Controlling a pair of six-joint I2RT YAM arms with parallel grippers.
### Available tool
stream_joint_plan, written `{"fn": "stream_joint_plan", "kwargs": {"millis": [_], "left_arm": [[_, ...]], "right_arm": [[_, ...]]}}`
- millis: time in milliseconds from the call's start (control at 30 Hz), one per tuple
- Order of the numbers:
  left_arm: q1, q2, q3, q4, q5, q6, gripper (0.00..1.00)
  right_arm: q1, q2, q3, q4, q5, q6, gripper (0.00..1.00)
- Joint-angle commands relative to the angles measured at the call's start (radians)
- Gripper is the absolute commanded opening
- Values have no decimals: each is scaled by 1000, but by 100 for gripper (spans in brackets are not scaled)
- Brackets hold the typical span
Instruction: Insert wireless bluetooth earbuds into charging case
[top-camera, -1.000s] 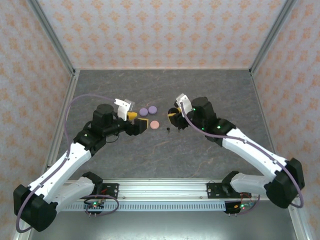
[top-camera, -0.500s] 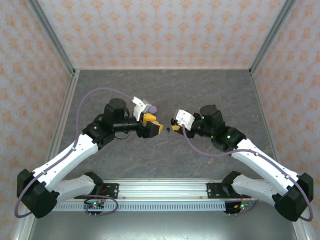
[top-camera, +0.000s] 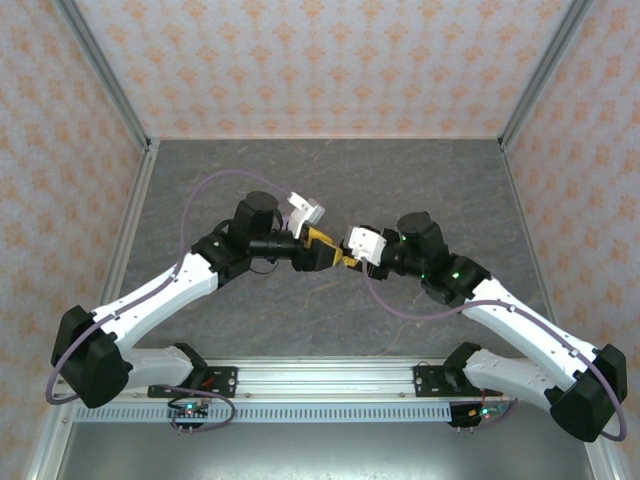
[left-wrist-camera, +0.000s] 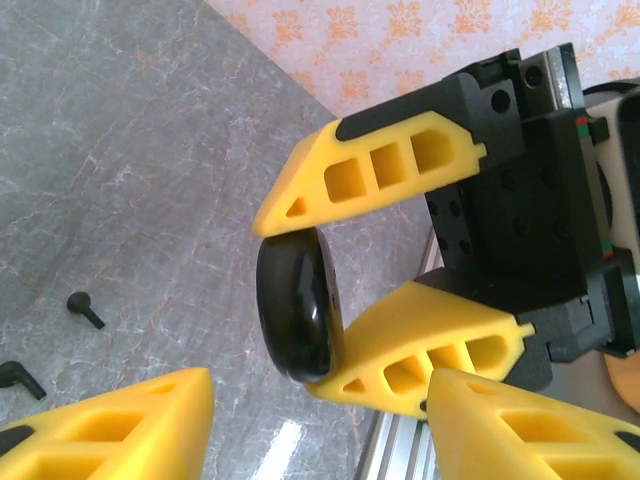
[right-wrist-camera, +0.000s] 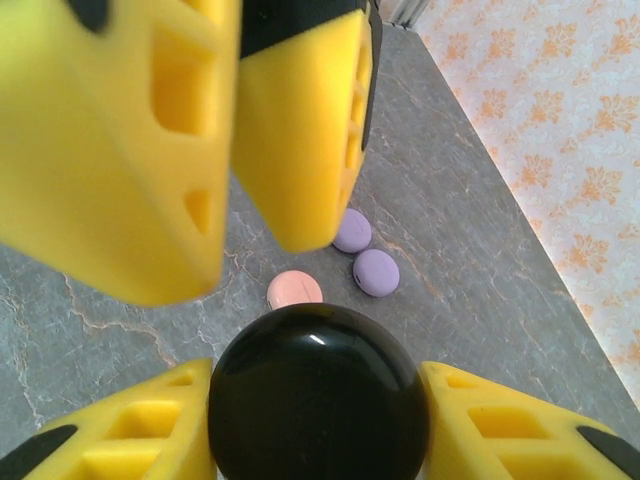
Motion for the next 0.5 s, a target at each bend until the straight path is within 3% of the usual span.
{"fn": "stream_joint_plan", "kwargs": {"millis": [0, 467], "left_arm": [[-14, 20, 46, 54, 31, -29, 56], [-37, 89, 71, 54, 57, -42, 45]], "right_arm": [[8, -16, -11, 30, -20, -29, 44], [9, -28, -26, 45, -49, -45, 44]]}}
